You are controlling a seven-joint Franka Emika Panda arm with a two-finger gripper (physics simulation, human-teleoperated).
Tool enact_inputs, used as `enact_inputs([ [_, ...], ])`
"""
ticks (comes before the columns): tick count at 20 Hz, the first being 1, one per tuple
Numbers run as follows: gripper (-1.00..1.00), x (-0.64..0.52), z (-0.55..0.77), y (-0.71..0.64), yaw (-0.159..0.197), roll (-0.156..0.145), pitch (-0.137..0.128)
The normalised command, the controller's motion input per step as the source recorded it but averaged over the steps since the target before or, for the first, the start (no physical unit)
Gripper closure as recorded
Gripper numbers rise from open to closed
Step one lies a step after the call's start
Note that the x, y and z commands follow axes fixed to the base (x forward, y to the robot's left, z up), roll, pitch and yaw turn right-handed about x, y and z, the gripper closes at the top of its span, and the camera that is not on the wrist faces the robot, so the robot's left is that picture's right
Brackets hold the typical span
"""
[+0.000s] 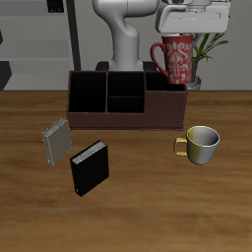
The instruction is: Place the red mug into the back desk caddy's right compartment
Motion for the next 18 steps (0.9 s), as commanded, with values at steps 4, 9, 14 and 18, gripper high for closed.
enact_inputs([
  [4,1.0,-0.29,-0.06,0.0,0.034,0.013,0.023],
  [9,1.0,-0.28,-0.02,-0.03,0.007,0.002,0.006],
  [14,1.0,-0.23,0.0,-0.03,0.017,0.005,0.004],
  [18,1.0,-0.32,0.01,-0.06,0.002,-0.018,0.007],
])
